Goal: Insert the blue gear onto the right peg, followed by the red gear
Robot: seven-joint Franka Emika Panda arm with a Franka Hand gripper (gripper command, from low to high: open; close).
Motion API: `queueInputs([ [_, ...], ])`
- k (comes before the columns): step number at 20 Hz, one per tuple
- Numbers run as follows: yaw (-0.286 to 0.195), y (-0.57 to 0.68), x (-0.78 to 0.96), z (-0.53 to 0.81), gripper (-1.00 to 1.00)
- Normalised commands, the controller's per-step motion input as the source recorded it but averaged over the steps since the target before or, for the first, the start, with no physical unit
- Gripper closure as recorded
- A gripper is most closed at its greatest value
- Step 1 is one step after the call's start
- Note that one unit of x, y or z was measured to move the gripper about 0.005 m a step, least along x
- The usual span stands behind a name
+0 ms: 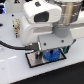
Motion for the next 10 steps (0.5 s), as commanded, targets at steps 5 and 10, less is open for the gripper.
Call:
queueInputs([
  [5,0.0,0.1,-0.37,0.38,-1.0],
  [10,0.0,0.09,-0.51,0.17,-1.0],
])
